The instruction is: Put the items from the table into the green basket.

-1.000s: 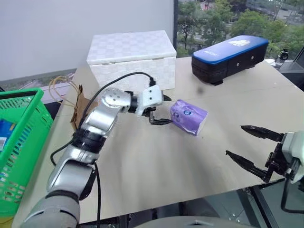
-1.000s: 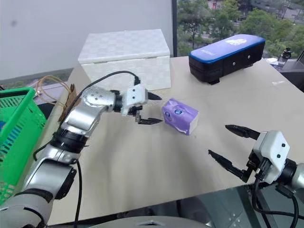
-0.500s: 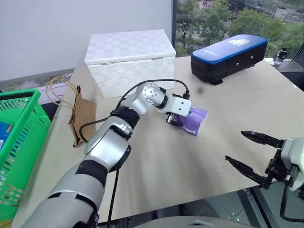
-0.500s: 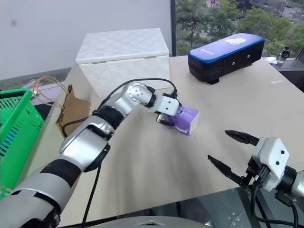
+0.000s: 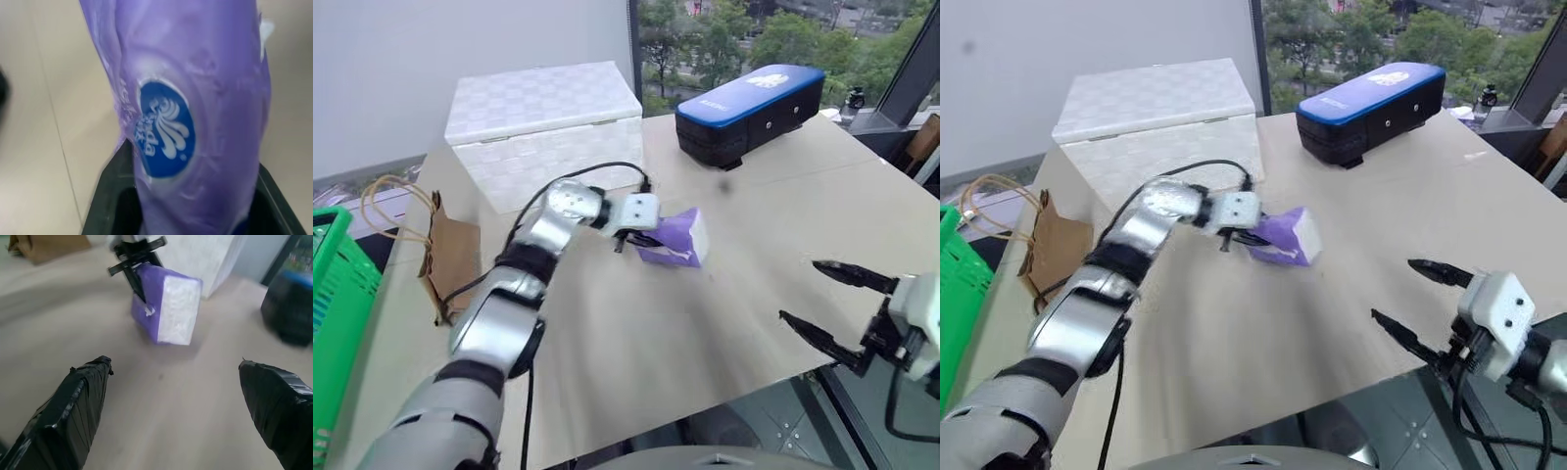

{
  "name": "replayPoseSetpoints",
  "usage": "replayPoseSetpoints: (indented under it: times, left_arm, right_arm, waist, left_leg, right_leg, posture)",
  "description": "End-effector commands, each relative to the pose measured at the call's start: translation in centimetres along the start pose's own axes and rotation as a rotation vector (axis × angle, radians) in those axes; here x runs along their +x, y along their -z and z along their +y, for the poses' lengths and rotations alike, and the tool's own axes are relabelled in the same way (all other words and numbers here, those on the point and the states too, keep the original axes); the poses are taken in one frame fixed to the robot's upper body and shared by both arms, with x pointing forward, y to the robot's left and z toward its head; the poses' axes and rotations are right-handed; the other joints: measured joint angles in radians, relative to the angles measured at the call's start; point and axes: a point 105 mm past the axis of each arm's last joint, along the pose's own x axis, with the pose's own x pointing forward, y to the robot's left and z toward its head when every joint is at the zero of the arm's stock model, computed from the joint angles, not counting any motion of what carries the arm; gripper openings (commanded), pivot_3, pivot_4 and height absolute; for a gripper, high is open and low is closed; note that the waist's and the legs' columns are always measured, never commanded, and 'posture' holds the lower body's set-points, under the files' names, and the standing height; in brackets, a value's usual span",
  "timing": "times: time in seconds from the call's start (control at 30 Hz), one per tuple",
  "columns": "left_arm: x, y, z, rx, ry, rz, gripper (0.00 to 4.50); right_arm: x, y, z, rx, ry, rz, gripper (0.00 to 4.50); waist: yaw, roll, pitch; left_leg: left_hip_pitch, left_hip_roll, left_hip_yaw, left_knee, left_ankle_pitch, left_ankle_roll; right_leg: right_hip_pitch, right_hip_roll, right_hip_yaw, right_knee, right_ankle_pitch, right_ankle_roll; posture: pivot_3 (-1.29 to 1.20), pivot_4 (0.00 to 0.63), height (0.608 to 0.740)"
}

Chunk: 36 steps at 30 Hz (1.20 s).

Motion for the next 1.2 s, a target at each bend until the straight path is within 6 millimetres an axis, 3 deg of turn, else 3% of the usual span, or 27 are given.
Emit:
replayPoseSetpoints:
  times: [0.03,0.2,0.3,0.33,0.4,0.53,0.67,0.8,0.87,1.03,1.07,1.17,1.2]
  left_arm:
    - [-4.6,-3.8,2.3,-0.127,-0.245,-0.130,1.17]
    - [-12.7,-5.7,5.4,-0.384,-0.740,-0.270,1.17]
    - [-19.8,-5.4,7.2,-0.443,-1.160,-0.299,1.17]
    - [-23.5,-4.6,7.4,-0.422,-1.374,-0.273,1.17]
    - [-28.6,-3.0,6.4,-0.351,-1.652,-0.144,1.17]
    - [-34.1,-0.4,3.6,-0.298,-1.895,0.088,1.17]
    - [-36.3,1.2,2.1,-0.302,-1.951,0.239,1.17]
    - [-37.7,3.7,1.3,-0.327,-1.943,0.426,1.17]
    - [-37.5,5.4,1.1,-0.349,-1.870,0.519,1.17]
    - [-36.9,7.8,1.1,-0.388,-1.751,0.562,1.17]
    - [-36.7,8.2,1.0,-0.395,-1.727,0.567,2.17]
    - [-37.0,8.6,0.9,-0.385,-1.729,0.576,3.30]
    - [-36.8,8.6,1.0,-0.371,-1.721,0.564,3.47]
  right_arm:
    - [1.6,-1.5,-0.2,-0.041,-0.060,-0.078,4.50]
    - [4.5,-3.4,-1.1,-0.063,-0.181,-0.181,4.50]
    - [6.2,-4.8,-1.8,-0.063,-0.247,-0.238,4.50]
    - [6.9,-5.5,-2.1,-0.057,-0.266,-0.265,4.50]
    - [8.1,-6.6,-2.5,-0.046,-0.291,-0.310,4.50]
    - [10.3,-8.7,-2.5,-0.041,-0.345,-0.376,4.50]
    - [11.6,-10.8,-1.8,-0.019,-0.421,-0.429,4.50]
    - [12.0,-12.1,-1.4,0.000,-0.465,-0.454,4.50]
    - [12.0,-12.4,-1.3,0.002,-0.480,-0.447,4.50]
    - [11.8,-12.2,-1.3,-0.008,-0.480,-0.405,4.50]
    - [11.8,-12.2,-1.4,-0.009,-0.474,-0.399,4.50]
    - [11.6,-12.2,-1.6,-0.014,-0.464,-0.385,4.50]
    - [11.5,-12.0,-1.6,-0.015,-0.461,-0.379,4.50]
  waist:
    - [0.030,0.000,0.000]
    - [0.112,0.000,0.000]
    - [0.177,0.000,-0.001]
    - [0.201,0.000,-0.001]
    - [0.236,0.000,-0.001]
    - [0.304,-0.004,-0.004]
    - [0.379,-0.010,-0.009]
    - [0.432,-0.020,-0.016]
    - [0.442,-0.021,-0.018]
    - [0.455,-0.020,-0.019]
    - [0.455,-0.020,-0.019]
    - [0.449,-0.020,-0.020]
    - [0.445,-0.020,-0.020]
  left_leg:
    - [0.000,0.000,-0.001,0.000,0.000,0.000]
    - [0.000,-0.001,-0.005,0.003,0.000,0.000]
    - [0.001,-0.002,-0.007,0.003,0.000,0.000]
    - [0.000,-0.002,-0.007,0.003,0.000,-0.001]
    - [0.000,-0.003,-0.007,0.003,0.000,-0.001]
    - [-0.004,-0.004,-0.003,0.000,0.003,-0.006]
    - [-0.019,-0.007,-0.005,0.002,0.003,-0.008]
    - [-0.021,-0.012,-0.010,0.002,0.004,-0.009]
    - [-0.021,-0.015,-0.011,0.002,0.004,-0.008]
    - [-0.022,-0.019,-0.019,0.001,0.005,-0.009]
    - [-0.022,-0.019,-0.019,0.001,0.005,-0.010]
    - [-0.022,-0.018,-0.020,0.001,0.006,-0.011]
    - [-0.022,-0.018,-0.020,0.001,0.006,-0.011]
  right_leg:
    - [0.000,0.000,-0.001,0.000,0.000,0.000]
    - [0.000,-0.002,-0.005,0.000,0.000,0.000]
    - [-0.003,-0.004,-0.008,0.001,0.003,-0.004]
    - [-0.004,-0.004,-0.008,0.001,0.003,-0.005]
    - [-0.006,-0.005,-0.009,0.003,0.004,-0.007]
    - [-0.018,-0.010,-0.011,0.012,0.005,-0.009]
    - [-0.033,-0.018,-0.022,0.014,0.009,-0.015]
    - [-0.033,-0.027,-0.037,0.013,0.010,-0.017]
    - [-0.032,-0.032,-0.043,0.013,0.010,-0.017]
    - [-0.031,-0.036,-0.052,0.013,0.010,-0.017]
    - [-0.031,-0.036,-0.054,0.013,0.010,-0.017]
    - [-0.031,-0.038,-0.060,0.013,0.009,-0.020]
    - [-0.031,-0.038,-0.061,0.013,0.009,-0.020]
  posture:
    - [-0.14,0.003,0.740]
    - [-0.01,0.000,0.740]
    - [0.07,0.000,0.740]
    - [0.09,0.000,0.740]
    - [0.13,0.000,0.740]
    - [0.18,0.000,0.740]
    - [0.20,0.000,0.740]
    - [0.22,0.000,0.740]
    - [0.23,0.000,0.740]
    - [0.22,0.000,0.740]
    - [0.22,0.000,0.740]
    - [0.20,0.000,0.740]
    - [0.20,0.000,0.740]
